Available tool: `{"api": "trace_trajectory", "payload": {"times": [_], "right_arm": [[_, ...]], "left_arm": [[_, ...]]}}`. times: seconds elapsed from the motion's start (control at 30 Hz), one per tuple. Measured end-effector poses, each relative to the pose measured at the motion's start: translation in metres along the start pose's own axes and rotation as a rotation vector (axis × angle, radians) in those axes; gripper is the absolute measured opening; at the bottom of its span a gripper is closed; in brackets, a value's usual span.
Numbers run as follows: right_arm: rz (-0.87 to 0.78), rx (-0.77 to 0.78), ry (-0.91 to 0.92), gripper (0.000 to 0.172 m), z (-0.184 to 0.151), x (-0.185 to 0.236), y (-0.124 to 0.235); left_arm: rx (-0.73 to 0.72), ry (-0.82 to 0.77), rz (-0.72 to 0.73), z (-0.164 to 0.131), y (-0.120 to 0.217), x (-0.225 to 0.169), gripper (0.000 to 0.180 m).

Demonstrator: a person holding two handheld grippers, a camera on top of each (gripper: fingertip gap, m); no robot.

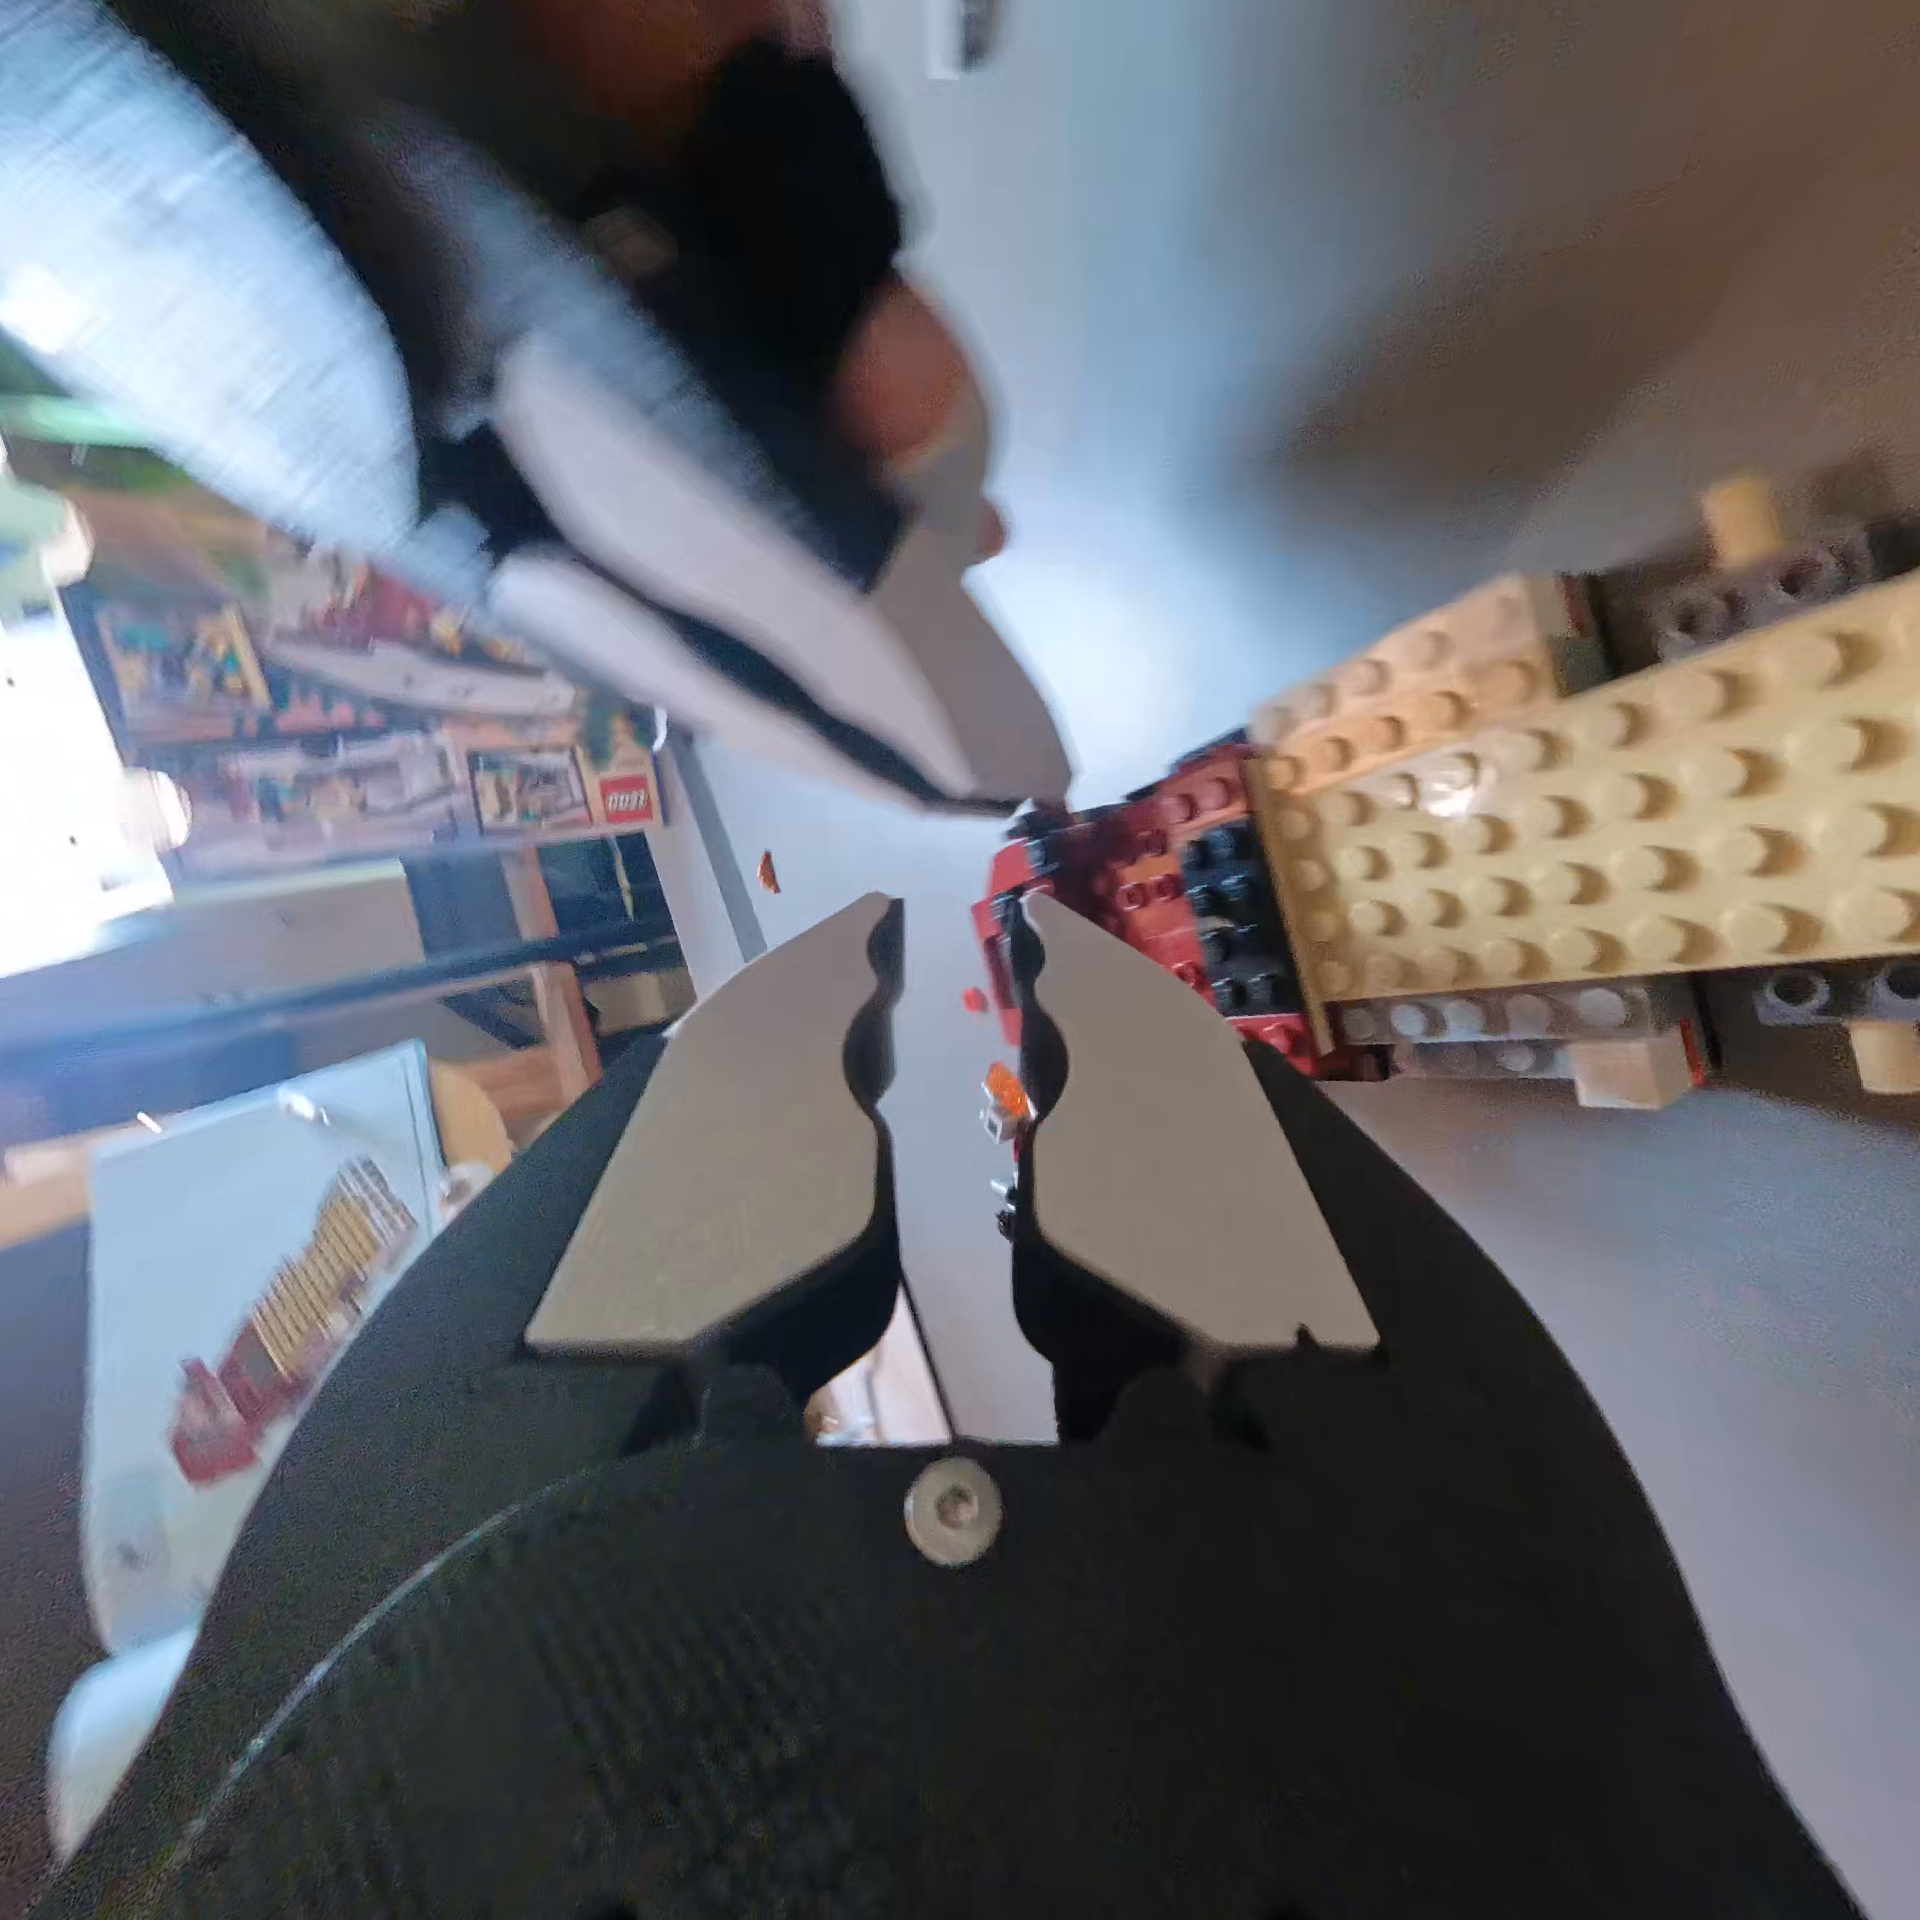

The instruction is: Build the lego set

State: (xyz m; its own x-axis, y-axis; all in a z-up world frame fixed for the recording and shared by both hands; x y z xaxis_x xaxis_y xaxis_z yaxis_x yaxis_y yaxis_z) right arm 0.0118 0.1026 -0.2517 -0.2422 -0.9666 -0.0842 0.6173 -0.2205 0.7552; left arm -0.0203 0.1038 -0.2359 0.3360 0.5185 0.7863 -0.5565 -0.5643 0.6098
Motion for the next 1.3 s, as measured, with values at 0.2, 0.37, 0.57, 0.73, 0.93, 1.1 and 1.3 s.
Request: {"api": "trace_trajectory", "payload": {"times": [0.2,0.37,0.57,0.73,0.93,1.1,1.3], "right_arm": [[-0.029,-0.21,-0.063,0.019,0.001,0.003,0.018],[-0.122,-0.281,0.009,0.019,0.004,0.005,0.014],[-0.098,-0.255,-0.026,0.017,0.003,0.002,-0.002],[-0.085,-0.279,-0.044,0.013,0.002,-0.001,-0.004],[-0.091,-0.276,-0.052,0.032,-0.002,-0.005,-0.009],[0.007,-0.293,-0.084,0.045,-0.001,-0.012,-0.014],[0.091,-0.32,-0.084,0.042,0.003,-0.015,-0.014]], "left_arm": [[-0.289,0.717,-0.065,-0.007,0.035,0.009,0.034],[-0.385,1.119,-0.115,-0.035,0.029,-0.014,0.036],[-0.418,1.132,-0.181,-0.04,0.013,-0.029,0.034],[-0.47,1.083,-0.202,-0.04,0.005,-0.024,0.044],[-0.528,1.089,-0.306,-0.042,-0.003,-0.019,0.054],[-0.544,1.03,-0.449,-0.04,-0.009,-0.024,0.049],[-0.574,1.003,-0.508,-0.038,-0.013,-0.022,0.042]]}}
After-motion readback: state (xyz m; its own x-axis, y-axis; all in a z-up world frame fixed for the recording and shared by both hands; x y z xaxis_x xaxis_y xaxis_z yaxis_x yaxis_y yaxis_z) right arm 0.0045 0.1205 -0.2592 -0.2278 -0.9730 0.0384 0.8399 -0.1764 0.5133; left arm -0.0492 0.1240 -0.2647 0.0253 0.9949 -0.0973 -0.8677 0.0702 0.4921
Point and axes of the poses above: each gripper's, where its closed fingertips meet, y back along the fingers, z out of its top, x = y × z across the jaws, the point moved 2 cm from there along y, back along the fingers, and after that the axes turned 5 degrees about -z, right-handed, at the moved point
